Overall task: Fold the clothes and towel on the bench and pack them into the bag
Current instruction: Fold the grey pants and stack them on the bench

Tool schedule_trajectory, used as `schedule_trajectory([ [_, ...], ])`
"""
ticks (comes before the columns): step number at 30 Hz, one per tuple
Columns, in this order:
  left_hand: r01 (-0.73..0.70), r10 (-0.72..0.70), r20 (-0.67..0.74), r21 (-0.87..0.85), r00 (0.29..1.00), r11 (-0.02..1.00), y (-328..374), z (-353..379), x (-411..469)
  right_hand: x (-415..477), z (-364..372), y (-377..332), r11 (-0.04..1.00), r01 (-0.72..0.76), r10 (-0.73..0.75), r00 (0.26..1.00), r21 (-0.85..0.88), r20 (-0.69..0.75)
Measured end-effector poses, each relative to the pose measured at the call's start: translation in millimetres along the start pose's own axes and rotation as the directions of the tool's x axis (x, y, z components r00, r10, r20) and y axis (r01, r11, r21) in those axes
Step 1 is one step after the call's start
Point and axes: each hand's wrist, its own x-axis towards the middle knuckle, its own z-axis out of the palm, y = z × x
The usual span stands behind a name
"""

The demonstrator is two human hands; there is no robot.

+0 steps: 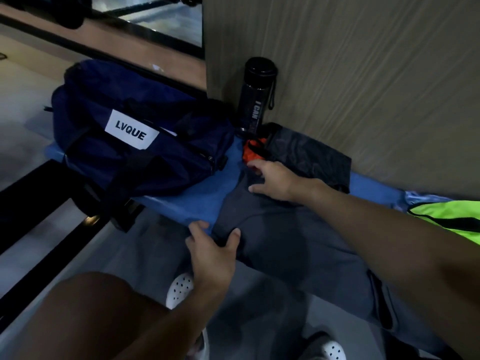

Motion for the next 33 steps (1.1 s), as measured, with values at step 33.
schedule_trajectory([
  [33, -0.245, 0.395, 0.279, -0.449, 0.875, 0.859, 58, 39, -80, -116, -104, 78, 0.725, -0.150, 0.170, 0.985, 0.672, 0.035],
])
